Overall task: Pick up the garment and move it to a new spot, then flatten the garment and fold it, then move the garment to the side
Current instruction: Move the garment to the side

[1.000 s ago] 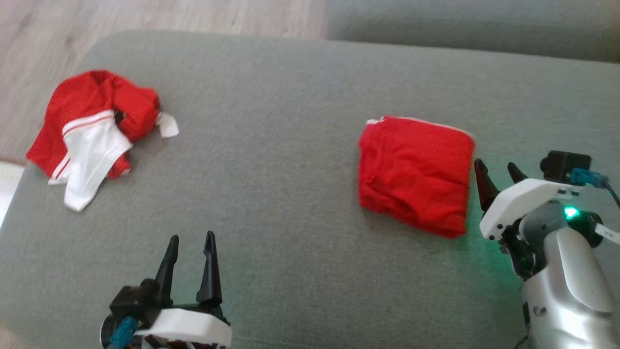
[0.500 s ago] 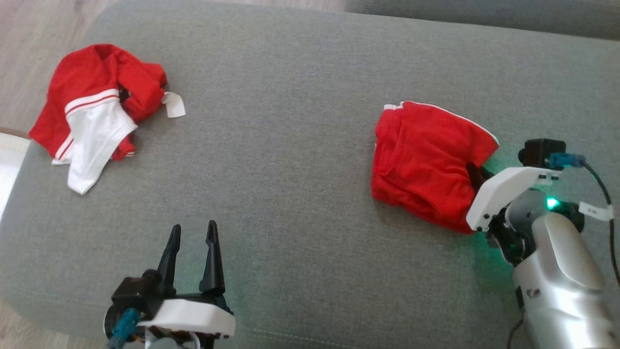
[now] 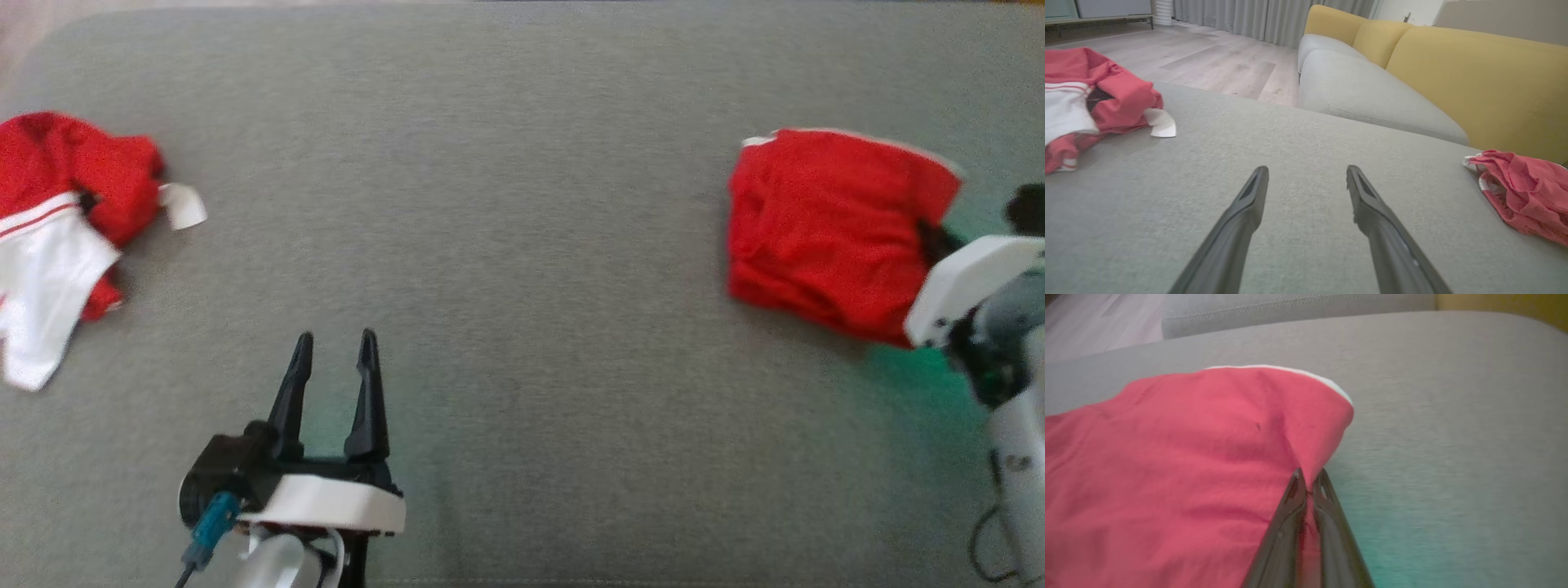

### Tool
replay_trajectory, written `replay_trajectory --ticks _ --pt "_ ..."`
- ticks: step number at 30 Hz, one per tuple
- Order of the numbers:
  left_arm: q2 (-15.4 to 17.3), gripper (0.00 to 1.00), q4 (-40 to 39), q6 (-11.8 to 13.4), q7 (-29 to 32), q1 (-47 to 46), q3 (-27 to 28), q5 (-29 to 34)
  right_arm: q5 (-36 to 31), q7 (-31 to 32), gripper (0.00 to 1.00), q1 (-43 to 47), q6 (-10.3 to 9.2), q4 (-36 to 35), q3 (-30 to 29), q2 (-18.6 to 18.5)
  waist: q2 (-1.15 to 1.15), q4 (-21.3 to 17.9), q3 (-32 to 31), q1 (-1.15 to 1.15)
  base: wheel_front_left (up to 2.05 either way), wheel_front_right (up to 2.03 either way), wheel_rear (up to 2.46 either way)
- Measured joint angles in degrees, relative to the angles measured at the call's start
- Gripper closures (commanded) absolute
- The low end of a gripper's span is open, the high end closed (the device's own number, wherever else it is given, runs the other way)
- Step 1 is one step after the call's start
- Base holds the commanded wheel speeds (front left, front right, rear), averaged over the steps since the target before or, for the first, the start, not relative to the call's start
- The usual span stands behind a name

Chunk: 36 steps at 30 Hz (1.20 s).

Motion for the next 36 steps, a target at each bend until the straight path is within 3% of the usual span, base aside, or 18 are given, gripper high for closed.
replay_trajectory --ticks 5,14,17,25,34,35,36 --pt "0.0 0.0 -1.8 0.0 0.1 -2.2 -1.0 1.0 0.0 1.1 1.0 0.1 0.0 -3.8 -3.1 -3.1 0.0 -4.3 1.0 0.0 0.0 0.0 0.0" --pt "0.3 0.0 -2.7 -0.5 1.6 -5.3 -1.4 1.5 -0.2 2.1 1.0 0.6 0.0 -6.3 -7.5 -3.1 0.0 -8.7 4.7 0.0 0.0 0.0 0.0" --pt "0.6 0.0 -3.3 -0.4 1.7 -5.8 -1.4 2.0 -1.4 2.6 1.0 0.2 0.0 -5.5 -9.2 -3.6 0.0 -8.1 5.6 0.01 0.0 0.0 0.0" --pt "2.1 0.0 -5.1 0.6 2.2 -5.8 -1.0 2.0 -6.8 5.2 1.0 -5.0 0.0 -2.0 -14.8 -13.1 0.0 -3.0 7.0 0.0 0.0 0.0 0.0" --pt "2.8 0.0 -7.0 1.1 2.7 -5.8 -0.9 2.0 -12.2 3.7 1.0 -9.7 0.0 0.0 -15.0 -16.0 0.0 -0.4 9.6 0.01 0.0 0.0 0.0" --pt "2.8 0.0 -7.0 1.1 2.7 -5.8 -0.9 2.0 -13.1 3.2 0.84 -10.2 0.0 0.2 -15.4 -16.0 0.0 -0.2 9.9 0.0 0.0 0.0 0.0" --pt "2.8 0.0 -7.0 1.1 2.7 -5.8 -1.0 2.0 -13.9 2.9 0.52 -10.6 0.0 0.4 -15.7 -16.0 0.0 -0.2 10.0 0.0 0.0 0.0 0.0"
